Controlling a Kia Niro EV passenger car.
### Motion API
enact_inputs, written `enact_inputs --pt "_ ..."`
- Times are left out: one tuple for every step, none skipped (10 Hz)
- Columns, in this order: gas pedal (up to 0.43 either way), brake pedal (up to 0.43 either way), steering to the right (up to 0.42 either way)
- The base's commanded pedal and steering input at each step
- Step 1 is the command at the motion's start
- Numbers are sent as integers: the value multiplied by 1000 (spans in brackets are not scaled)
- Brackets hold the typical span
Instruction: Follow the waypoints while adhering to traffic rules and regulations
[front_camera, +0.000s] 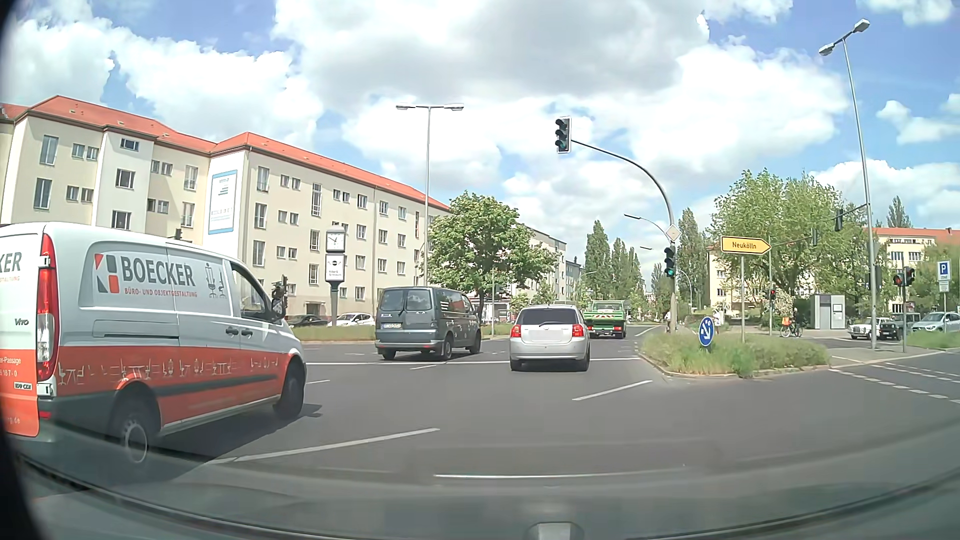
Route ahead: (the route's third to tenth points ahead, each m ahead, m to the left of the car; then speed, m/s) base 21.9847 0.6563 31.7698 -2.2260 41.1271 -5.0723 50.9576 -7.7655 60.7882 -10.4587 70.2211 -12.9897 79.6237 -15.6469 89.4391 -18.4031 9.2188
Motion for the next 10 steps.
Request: enact_inputs --pt "240 18 49" --pt "240 18 49" --pt "228 18 49" --pt "209 18 49" --pt "209 18 46" --pt "209 18 43" --pt "209 18 43" --pt "189 18 42" --pt "189 18 40" --pt "157 18 36"
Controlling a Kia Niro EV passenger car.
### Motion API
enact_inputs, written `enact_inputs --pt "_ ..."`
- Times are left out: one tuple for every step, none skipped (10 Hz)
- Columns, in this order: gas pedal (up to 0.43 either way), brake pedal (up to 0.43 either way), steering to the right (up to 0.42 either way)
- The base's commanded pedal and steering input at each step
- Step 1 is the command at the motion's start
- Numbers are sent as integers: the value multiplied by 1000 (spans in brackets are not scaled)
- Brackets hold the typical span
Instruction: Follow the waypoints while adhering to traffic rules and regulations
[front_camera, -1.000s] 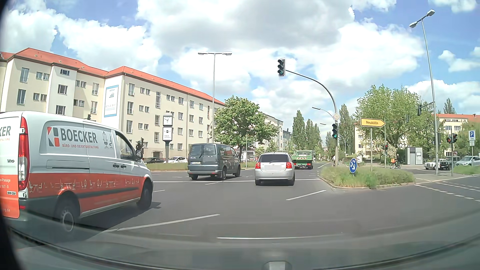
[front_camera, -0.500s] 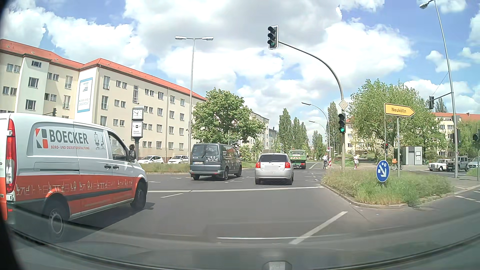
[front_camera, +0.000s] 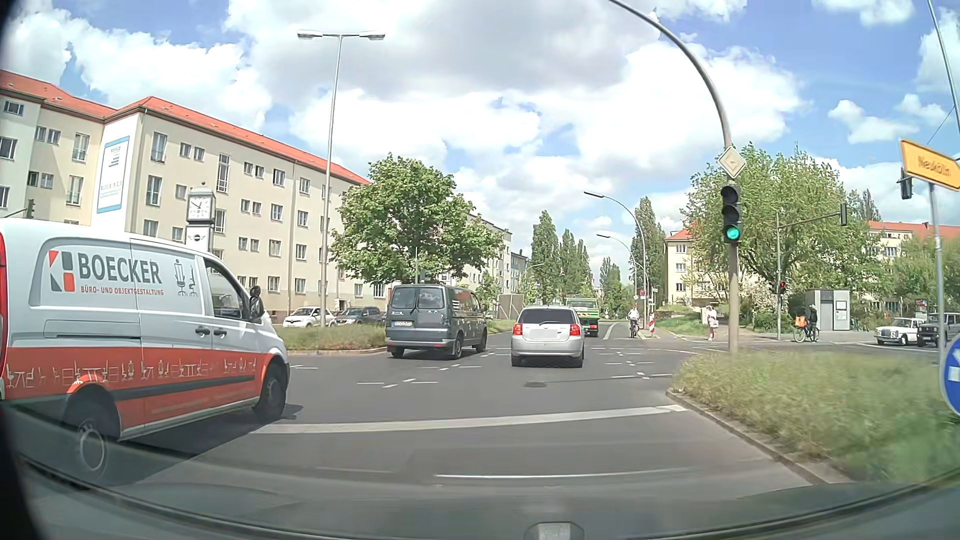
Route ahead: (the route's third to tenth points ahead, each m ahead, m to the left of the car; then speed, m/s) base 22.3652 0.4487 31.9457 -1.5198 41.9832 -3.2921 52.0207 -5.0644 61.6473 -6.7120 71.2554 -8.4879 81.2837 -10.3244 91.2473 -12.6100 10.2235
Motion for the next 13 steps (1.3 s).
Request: enact_inputs --pt "150 18 35" --pt "150 18 36" --pt "150 18 36" --pt "150 18 36" --pt "138 18 36" --pt "130 18 36" --pt "130 18 38" --pt "110 18 39" --pt "110 18 39" --pt "110 18 38" --pt "110 18 34" --pt "110 18 29" --pt "110 18 29"
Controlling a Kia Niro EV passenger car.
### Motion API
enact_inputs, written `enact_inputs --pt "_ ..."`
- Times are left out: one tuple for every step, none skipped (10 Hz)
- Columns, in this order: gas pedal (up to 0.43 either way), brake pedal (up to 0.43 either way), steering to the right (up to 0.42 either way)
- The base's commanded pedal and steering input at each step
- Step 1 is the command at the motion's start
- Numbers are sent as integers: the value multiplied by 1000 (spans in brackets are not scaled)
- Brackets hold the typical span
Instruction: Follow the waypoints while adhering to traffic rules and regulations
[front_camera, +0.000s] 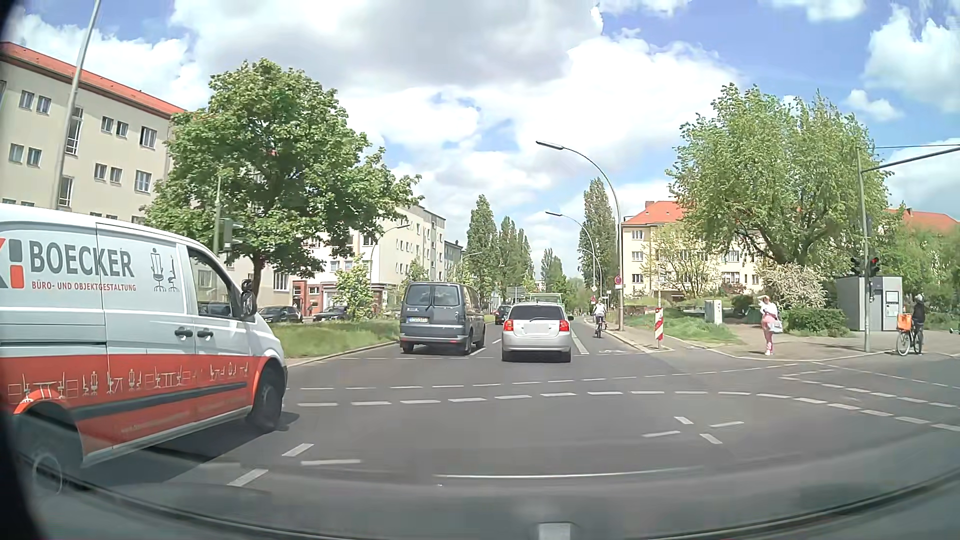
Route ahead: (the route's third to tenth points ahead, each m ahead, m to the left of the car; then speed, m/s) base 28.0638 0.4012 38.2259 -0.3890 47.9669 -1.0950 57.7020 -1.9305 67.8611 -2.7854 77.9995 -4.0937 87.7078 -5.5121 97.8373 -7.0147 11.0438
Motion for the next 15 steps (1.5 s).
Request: enact_inputs --pt "110 18 29" --pt "110 18 27" --pt "110 18 22" --pt "110 18 16" --pt "110 18 9" --pt "110 18 7" --pt "98 18 8" --pt "98 18 8" --pt "98 18 9" --pt "87 18 10" --pt "79 18 12" --pt "79 18 14" --pt "79 18 15" --pt "67 18 15" --pt "47 18 14"
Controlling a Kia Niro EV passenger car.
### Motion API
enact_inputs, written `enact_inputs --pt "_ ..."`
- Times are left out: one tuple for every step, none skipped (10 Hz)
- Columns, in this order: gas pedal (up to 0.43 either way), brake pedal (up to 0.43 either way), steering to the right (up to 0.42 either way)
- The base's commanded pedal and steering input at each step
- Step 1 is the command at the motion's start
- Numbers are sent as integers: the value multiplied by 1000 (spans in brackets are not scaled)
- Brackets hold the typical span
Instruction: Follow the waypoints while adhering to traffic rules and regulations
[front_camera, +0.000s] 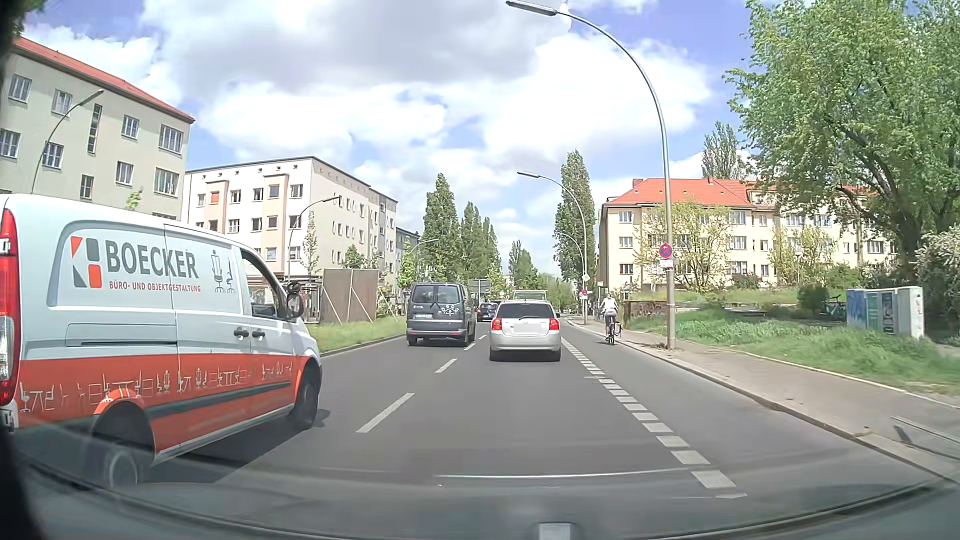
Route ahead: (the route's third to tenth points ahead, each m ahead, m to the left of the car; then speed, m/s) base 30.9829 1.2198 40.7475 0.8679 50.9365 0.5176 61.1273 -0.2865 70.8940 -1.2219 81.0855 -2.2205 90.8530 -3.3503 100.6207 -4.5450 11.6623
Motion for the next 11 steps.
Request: enact_inputs --pt "47 18 10" --pt "47 18 7" --pt "47 18 6" --pt "59 18 6" --pt "67 18 5" --pt "67 18 6" --pt "67 18 5" --pt "67 18 4" --pt "67 18 4" --pt "67 18 4" --pt "67 18 4"
